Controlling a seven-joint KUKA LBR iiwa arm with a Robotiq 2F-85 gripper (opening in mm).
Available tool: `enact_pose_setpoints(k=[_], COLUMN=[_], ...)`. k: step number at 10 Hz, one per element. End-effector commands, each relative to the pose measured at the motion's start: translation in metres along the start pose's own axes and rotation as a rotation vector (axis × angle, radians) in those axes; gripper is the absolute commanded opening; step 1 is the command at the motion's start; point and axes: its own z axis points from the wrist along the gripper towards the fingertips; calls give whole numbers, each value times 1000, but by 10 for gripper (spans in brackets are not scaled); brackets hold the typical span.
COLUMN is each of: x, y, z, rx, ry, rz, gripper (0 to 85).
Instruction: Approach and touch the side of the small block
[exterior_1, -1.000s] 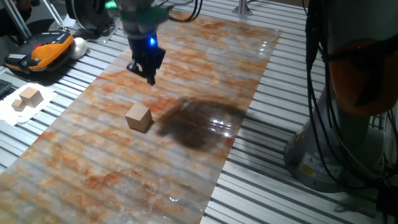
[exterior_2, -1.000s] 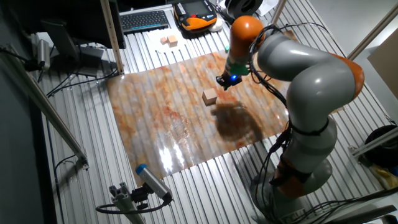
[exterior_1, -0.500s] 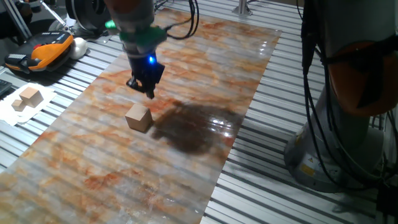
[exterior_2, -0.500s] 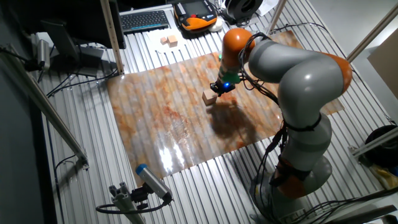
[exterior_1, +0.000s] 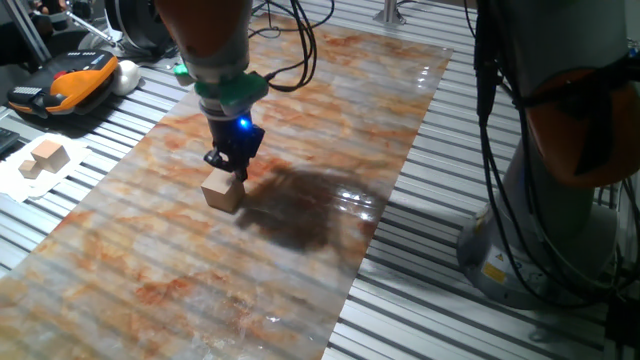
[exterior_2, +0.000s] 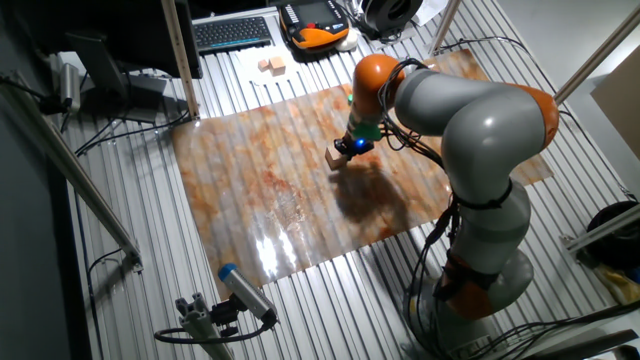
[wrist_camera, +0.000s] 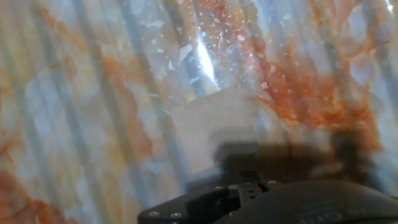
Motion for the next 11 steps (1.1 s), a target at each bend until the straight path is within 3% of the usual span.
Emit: enact_pose_setpoints(k=[1,5,8,11], x=[0,4,4,4], y=[1,11,11,11], z=[3,10,13,19], rx=[3,12,43,43], ry=[-6,-25,-32,-33], rz=[0,18,4,2], gripper=[0,0,0,0])
